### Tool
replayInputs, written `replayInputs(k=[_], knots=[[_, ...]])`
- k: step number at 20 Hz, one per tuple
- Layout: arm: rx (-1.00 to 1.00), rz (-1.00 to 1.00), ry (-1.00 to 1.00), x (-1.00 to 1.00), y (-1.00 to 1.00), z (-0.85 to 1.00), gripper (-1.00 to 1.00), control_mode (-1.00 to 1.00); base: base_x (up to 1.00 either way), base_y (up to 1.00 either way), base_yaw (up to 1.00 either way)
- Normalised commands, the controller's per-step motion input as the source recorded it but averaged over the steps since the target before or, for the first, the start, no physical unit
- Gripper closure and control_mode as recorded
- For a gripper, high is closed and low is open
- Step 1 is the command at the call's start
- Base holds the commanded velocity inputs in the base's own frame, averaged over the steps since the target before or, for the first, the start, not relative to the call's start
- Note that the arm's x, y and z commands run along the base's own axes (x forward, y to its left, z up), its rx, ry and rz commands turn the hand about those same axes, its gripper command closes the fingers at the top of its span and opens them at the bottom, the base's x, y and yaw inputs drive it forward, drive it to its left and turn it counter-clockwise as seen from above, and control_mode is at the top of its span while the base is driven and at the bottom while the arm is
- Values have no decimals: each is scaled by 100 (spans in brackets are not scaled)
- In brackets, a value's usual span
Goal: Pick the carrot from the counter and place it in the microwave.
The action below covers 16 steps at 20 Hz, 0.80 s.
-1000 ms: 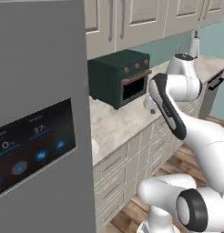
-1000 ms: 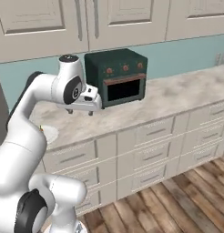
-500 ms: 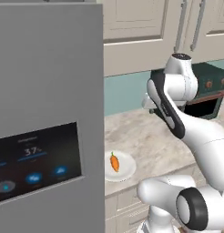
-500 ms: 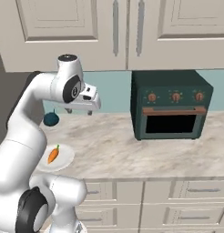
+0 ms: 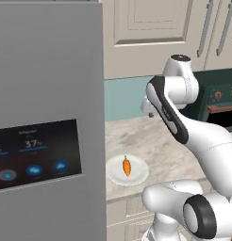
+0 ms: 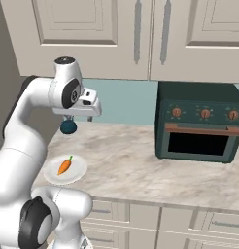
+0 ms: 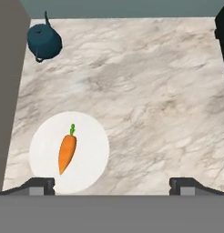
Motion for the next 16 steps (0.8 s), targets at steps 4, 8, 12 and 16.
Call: replayInputs(k=[4, 8, 12, 16], knots=[[0, 0, 0, 0, 0, 0, -100, 100, -8, 7, 0], [0, 0, 0, 0, 0, 0, -100, 100, -14, 21, 0], [2, 0, 12, -33, 23, -68, -100, -100, 0, 0, 0], [2, 0, 23, -40, 52, -62, -100, -100, 0, 0, 0]])
